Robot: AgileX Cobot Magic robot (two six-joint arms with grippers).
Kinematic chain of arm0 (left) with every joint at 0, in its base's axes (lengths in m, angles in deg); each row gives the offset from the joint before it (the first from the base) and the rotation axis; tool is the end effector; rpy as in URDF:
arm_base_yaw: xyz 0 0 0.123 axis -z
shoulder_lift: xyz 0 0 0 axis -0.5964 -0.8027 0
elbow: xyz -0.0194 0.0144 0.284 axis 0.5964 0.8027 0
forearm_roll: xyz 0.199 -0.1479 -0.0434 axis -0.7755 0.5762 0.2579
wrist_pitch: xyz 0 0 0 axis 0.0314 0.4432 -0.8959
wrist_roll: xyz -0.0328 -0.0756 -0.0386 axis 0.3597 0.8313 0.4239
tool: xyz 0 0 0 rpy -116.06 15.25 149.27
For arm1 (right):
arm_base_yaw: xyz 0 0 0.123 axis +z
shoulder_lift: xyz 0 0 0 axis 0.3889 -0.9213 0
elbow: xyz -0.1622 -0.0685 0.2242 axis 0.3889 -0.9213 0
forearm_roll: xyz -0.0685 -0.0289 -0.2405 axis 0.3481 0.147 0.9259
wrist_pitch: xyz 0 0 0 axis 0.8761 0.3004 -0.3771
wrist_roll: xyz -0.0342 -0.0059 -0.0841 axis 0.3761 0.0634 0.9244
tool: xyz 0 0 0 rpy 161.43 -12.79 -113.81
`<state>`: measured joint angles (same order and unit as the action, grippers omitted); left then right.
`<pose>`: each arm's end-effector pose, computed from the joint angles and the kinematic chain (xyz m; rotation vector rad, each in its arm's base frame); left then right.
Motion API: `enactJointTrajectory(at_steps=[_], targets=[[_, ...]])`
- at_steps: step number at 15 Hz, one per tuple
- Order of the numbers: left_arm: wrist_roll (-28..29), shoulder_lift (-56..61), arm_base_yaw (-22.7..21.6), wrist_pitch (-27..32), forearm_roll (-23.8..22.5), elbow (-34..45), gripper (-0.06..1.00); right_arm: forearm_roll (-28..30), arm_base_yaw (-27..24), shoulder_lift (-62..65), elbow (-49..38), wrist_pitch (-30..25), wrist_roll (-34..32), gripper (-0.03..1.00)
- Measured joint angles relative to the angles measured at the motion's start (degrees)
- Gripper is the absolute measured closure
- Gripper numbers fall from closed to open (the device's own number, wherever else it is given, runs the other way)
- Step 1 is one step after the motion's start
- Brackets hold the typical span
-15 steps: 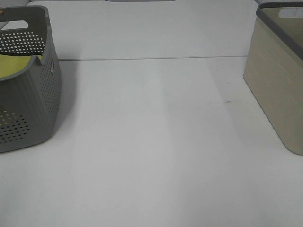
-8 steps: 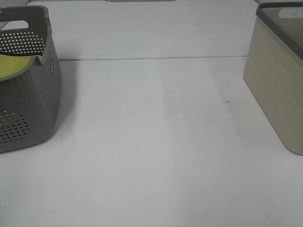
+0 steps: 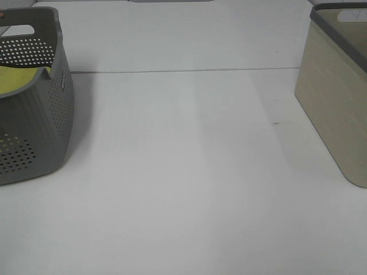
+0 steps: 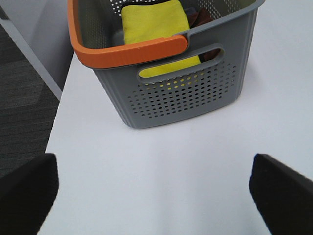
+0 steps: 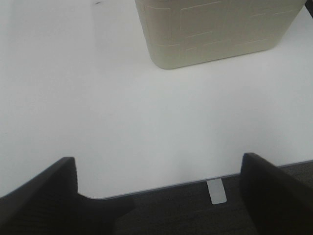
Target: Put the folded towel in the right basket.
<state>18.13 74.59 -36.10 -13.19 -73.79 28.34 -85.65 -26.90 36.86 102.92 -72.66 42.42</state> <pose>0.0032 0.0078 0.2825 0.1382 2.0472 0.1938 0.0062 -0.0014 0.2738 0.1143 2.2667 -0.0362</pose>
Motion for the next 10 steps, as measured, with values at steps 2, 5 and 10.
enactJointTrajectory(at_steps=[2,5,10], targets=[[0.0,0.0,0.0,0.0,0.0,0.0,-0.04,-0.3,0.0,0.0,-0.6,0.2,1.0,0.10],[0.0,0.0,0.0,0.0,0.0,0.0,-0.04,-0.3,0.0,-0.1,-1.8,0.2,1.1,0.10],[0.0,0.0,0.0,0.0,0.0,0.0,-0.04,3.6,0.0,-0.1,-1.9,0.5,0.8,0.10]])
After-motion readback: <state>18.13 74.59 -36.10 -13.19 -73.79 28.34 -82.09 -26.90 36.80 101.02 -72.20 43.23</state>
